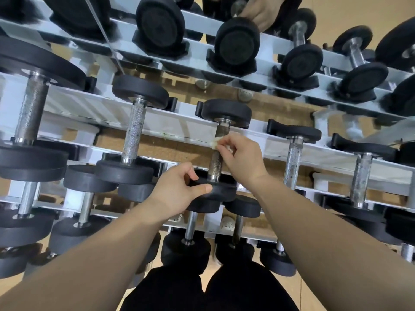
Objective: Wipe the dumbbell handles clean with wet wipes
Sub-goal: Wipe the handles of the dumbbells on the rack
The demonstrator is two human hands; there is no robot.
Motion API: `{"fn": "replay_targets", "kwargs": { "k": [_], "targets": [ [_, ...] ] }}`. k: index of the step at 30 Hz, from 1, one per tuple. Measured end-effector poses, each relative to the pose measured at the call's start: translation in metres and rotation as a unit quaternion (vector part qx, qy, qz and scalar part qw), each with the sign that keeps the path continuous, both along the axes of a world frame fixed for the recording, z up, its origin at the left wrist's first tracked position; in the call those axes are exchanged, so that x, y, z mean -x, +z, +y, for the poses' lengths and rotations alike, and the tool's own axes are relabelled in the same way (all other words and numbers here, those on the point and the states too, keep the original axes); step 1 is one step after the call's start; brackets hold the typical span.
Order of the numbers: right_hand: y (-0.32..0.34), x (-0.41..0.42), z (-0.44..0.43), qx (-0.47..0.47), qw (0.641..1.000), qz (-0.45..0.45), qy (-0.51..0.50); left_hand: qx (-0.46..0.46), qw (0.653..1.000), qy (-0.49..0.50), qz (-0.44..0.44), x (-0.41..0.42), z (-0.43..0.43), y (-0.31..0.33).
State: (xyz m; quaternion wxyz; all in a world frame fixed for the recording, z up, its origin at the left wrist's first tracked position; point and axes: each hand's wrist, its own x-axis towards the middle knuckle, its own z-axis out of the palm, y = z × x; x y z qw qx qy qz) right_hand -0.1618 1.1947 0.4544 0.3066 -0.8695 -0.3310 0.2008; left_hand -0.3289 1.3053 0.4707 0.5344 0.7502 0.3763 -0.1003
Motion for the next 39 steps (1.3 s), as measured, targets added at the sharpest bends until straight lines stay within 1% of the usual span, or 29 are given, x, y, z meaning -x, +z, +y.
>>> {"fn": "replay_targets", "kwargs": {
  "k": [4, 6, 7, 10, 12, 14, 17, 19, 22, 24, 27, 29, 31, 34, 35, 37, 39],
  "targets": [
    [-0.003, 0.018, -0.021, -0.001, 0.998, 0.046, 0.053, 0.002, 1.000, 0.005, 0.005, 0.000, -0.001, -0.002],
    [-0.002, 0.009, -0.012, 0.001, 0.997, 0.041, 0.059, 0.007, 1.000, 0.013, 0.007, 0.000, -0.002, -0.002],
    [-0.001, 0.002, -0.003, -0.003, 0.998, 0.030, 0.048, 0.011, 1.000, 0.018, 0.008, 0.001, -0.002, -0.002],
    [0.001, -0.018, 0.022, -0.042, 0.999, 0.003, -0.026, 0.009, 0.999, 0.034, 0.008, 0.002, -0.006, -0.002],
    [0.002, -0.020, 0.024, -0.044, 0.998, 0.005, -0.038, 0.002, 0.999, 0.047, 0.000, 0.004, -0.010, -0.003],
    [0.005, -0.013, 0.011, -0.034, 0.999, 0.032, -0.026, -0.005, 0.998, 0.061, -0.010, 0.007, -0.015, -0.004],
    [0.004, 0.005, -0.018, -0.006, 0.995, 0.101, 0.017, -0.013, 0.995, 0.094, -0.007, 0.009, -0.023, -0.004],
    [-0.001, 0.011, -0.029, -0.006, 0.992, 0.119, 0.037, -0.021, 0.991, 0.130, -0.008, 0.009, -0.031, -0.003],
    [-0.004, 0.003, -0.020, -0.030, 0.994, 0.091, 0.055, -0.022, 0.983, 0.183, -0.008, 0.008, -0.039, 0.000],
    [-0.002, -0.009, -0.004, -0.042, 0.996, 0.071, 0.041, -0.038, 0.979, 0.198, 0.007, 0.005, -0.043, 0.002],
    [0.001, -0.023, 0.010, -0.049, 0.997, 0.053, 0.006, -0.075, 0.976, 0.202, 0.034, -0.001, -0.050, 0.007],
    [0.001, -0.019, 0.006, -0.041, 0.997, 0.061, 0.012, -0.105, 0.975, 0.189, 0.044, -0.003, -0.054, 0.008],
    [-0.001, -0.007, -0.008, -0.027, 0.996, 0.070, 0.039, -0.120, 0.977, 0.171, 0.048, -0.002, -0.052, 0.008],
    [-0.005, 0.012, -0.032, -0.019, 0.990, 0.051, 0.127, -0.114, 0.981, 0.144, 0.059, -0.003, -0.045, 0.011],
    [-0.006, 0.014, -0.037, -0.023, 0.988, 0.049, 0.142, -0.107, 0.982, 0.141, 0.063, -0.004, -0.043, 0.012],
    [-0.007, 0.011, -0.036, -0.031, 0.989, 0.057, 0.132, -0.096, 0.983, 0.139, 0.068, -0.005, -0.040, 0.013],
    [-0.008, 0.002, -0.025, -0.032, 0.992, 0.039, 0.112, -0.090, 0.984, 0.139, 0.069, -0.004, -0.039, 0.013]
  ]
}}
